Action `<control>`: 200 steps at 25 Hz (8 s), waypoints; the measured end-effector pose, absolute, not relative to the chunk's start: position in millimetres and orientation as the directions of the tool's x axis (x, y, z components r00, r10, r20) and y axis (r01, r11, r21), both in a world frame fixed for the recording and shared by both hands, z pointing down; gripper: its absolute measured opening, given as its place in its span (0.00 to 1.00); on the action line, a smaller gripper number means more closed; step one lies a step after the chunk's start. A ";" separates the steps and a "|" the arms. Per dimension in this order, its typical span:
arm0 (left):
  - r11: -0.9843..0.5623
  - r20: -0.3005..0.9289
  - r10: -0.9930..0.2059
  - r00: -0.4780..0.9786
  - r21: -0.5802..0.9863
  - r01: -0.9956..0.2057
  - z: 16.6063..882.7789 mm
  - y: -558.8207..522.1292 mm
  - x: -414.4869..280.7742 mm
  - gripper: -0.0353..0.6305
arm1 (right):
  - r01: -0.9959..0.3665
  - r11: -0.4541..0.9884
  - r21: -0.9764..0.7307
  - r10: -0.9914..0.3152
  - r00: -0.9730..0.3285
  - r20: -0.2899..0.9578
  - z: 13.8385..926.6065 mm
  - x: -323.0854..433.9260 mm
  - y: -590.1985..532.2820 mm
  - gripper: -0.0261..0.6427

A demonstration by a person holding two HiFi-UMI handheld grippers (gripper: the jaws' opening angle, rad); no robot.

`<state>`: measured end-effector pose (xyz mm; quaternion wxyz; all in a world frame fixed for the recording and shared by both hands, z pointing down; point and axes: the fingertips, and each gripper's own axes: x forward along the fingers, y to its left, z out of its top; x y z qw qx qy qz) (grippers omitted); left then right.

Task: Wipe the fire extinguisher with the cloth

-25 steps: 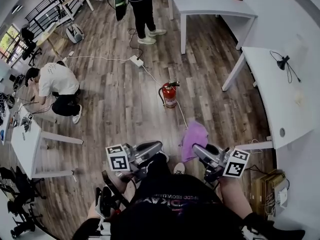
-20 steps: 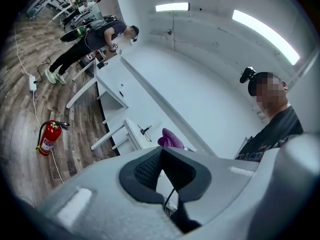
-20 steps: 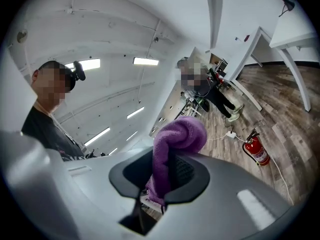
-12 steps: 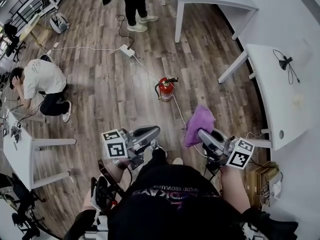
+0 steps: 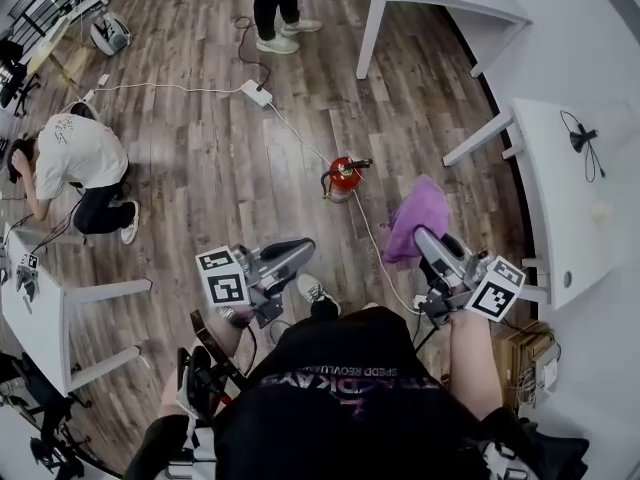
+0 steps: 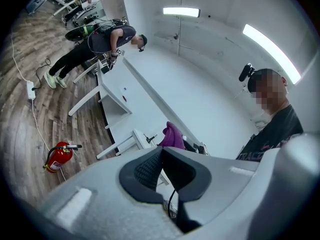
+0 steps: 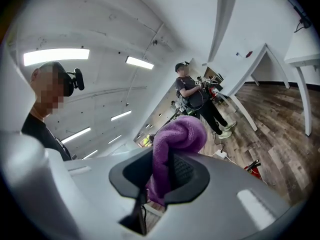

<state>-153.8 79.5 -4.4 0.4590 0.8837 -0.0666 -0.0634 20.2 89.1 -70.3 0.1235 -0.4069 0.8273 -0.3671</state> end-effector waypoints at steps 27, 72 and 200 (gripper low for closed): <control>-0.488 0.007 -0.406 0.914 0.844 -0.223 34.9 11.7 -102.2 0.05 | -0.503 0.444 -0.742 -0.582 -0.791 0.188 -5.4 97.4 -55.7 0.14; -0.794 -0.107 -0.273 0.956 0.586 -0.161 487.2 -84.6 -32.0 0.05 | 0.074 0.727 -0.683 0.457 -0.794 0.401 524.9 36.7 -225.5 0.14; -0.685 0.013 -0.431 0.902 0.646 -0.337 542.2 -97.0 -77.1 0.05 | -0.527 0.357 -0.771 -0.059 -0.837 0.545 813.5 3.6 -63.8 0.14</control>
